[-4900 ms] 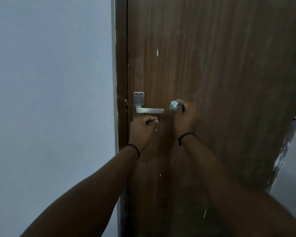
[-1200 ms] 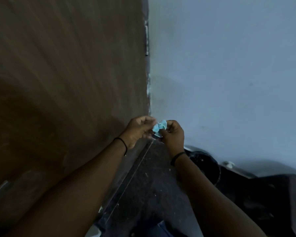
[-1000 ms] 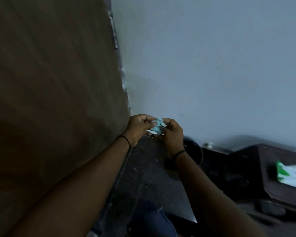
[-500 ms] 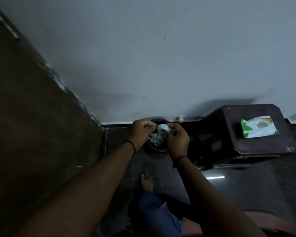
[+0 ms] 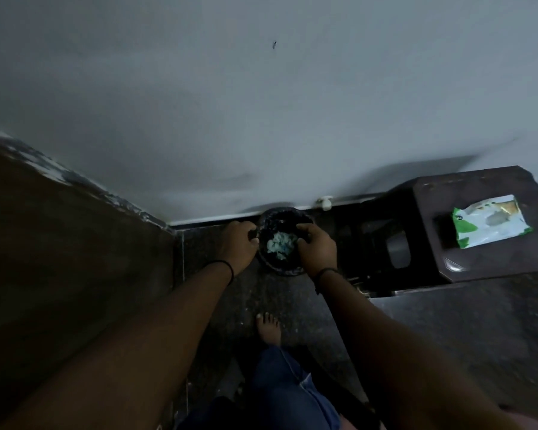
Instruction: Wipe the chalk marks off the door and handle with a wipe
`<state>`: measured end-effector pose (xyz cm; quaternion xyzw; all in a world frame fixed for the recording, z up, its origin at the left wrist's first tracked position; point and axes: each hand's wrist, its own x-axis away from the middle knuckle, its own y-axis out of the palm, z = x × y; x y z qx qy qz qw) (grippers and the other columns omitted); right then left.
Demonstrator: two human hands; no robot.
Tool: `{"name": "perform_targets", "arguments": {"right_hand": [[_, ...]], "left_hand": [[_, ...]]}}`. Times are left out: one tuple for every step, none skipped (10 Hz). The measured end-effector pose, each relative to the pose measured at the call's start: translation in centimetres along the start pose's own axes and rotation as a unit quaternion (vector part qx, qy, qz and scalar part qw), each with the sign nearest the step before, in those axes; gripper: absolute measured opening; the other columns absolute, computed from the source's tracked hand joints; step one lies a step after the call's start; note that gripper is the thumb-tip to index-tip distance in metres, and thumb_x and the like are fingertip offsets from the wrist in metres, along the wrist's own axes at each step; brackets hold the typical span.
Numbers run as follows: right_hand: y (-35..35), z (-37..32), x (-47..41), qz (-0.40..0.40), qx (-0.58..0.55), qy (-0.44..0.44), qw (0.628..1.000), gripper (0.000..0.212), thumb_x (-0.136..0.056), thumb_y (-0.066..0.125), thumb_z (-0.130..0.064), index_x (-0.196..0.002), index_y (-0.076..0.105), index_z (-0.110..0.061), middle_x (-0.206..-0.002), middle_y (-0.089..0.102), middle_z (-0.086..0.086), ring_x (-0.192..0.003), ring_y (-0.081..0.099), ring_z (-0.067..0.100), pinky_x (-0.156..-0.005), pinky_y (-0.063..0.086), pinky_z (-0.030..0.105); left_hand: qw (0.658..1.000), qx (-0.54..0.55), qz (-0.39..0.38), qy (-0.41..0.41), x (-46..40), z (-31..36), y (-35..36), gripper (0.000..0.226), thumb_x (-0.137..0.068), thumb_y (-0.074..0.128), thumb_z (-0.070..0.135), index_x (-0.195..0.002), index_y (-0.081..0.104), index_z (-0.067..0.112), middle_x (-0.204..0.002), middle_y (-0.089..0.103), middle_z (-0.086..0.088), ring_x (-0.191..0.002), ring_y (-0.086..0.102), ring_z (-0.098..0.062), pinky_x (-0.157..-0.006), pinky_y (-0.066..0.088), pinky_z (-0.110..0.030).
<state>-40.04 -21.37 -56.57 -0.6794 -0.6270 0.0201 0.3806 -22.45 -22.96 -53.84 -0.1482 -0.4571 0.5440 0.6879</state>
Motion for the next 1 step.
{"name": "perform_targets", "arguments": {"right_hand": [[-2.79,-3.1,0.11,0.026,0.015,-0.024,0.999,0.036,-0.083,0.058,-0.008,-0.117,0.068,-0.016,-0.12,0.068,0.005,-0.114,0.06,0.022,-0.101,0.046,0.032]], "left_hand": [[0.993,-0.084,-0.03,0.078,-0.65,3.79,-3.21,0.042,-0.092,0.061,0.014,-0.133,0.054,0.004,-0.131,0.052,-0.019,-0.122,0.049,-0.035,-0.103,0.039,-0.038]]}}
